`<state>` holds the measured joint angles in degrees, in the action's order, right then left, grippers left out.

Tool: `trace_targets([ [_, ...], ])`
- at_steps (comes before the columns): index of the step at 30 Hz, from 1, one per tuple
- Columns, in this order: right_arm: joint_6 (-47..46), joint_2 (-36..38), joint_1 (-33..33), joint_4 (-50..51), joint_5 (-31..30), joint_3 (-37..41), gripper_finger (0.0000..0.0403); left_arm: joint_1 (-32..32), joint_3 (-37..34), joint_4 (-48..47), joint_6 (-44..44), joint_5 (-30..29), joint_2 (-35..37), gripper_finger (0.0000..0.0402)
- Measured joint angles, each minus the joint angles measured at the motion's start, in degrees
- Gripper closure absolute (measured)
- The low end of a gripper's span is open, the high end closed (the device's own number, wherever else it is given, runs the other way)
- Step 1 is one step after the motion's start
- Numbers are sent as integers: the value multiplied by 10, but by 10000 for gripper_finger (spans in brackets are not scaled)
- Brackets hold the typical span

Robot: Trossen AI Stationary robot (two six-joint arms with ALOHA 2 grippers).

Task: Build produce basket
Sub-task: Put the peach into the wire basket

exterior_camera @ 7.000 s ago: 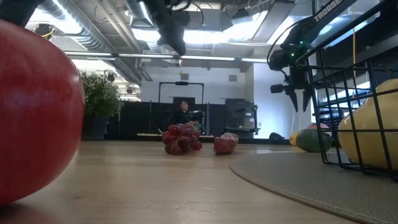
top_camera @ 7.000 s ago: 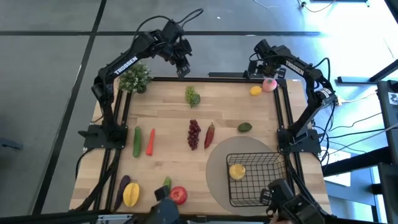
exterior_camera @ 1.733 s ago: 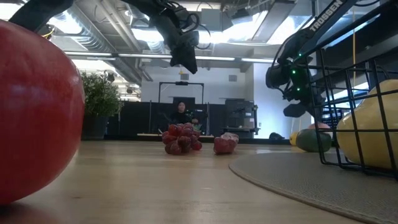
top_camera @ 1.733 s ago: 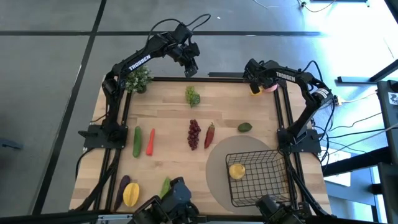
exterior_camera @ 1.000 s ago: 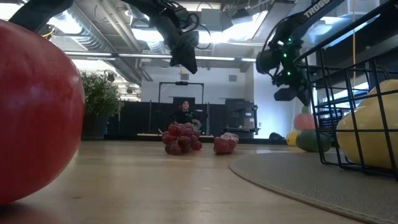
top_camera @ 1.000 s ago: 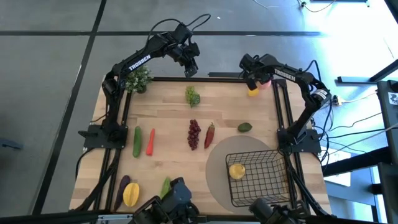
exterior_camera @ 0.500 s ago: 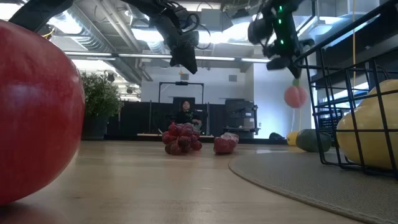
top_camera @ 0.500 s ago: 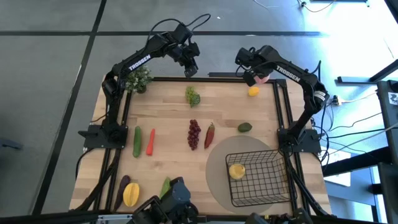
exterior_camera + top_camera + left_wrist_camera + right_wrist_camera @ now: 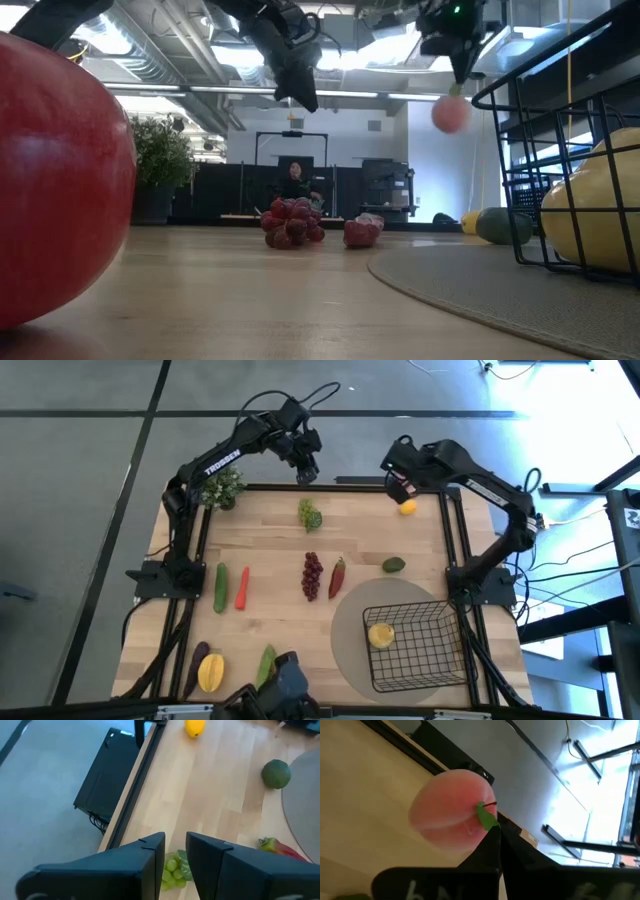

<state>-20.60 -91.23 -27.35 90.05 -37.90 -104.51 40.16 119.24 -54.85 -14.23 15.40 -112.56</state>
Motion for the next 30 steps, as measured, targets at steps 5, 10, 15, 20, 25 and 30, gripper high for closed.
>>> trace_targets([
  [5,14,45,40,0,17,0,403,-27,0,-1,-4,-1,3,334],
  [10,28,89,87,0,43,0,403,-61,0,-1,2,-2,3,334],
  [15,38,135,134,0,97,0,403,-101,0,-1,7,-16,3,334],
  [20,32,177,184,0,148,0,403,-143,0,2,29,-16,3,334],
  [25,26,208,243,-1,196,3,403,-183,0,4,36,-17,3,334],
  [30,-26,232,311,-1,217,24,403,-221,0,3,40,-17,3,334],
])
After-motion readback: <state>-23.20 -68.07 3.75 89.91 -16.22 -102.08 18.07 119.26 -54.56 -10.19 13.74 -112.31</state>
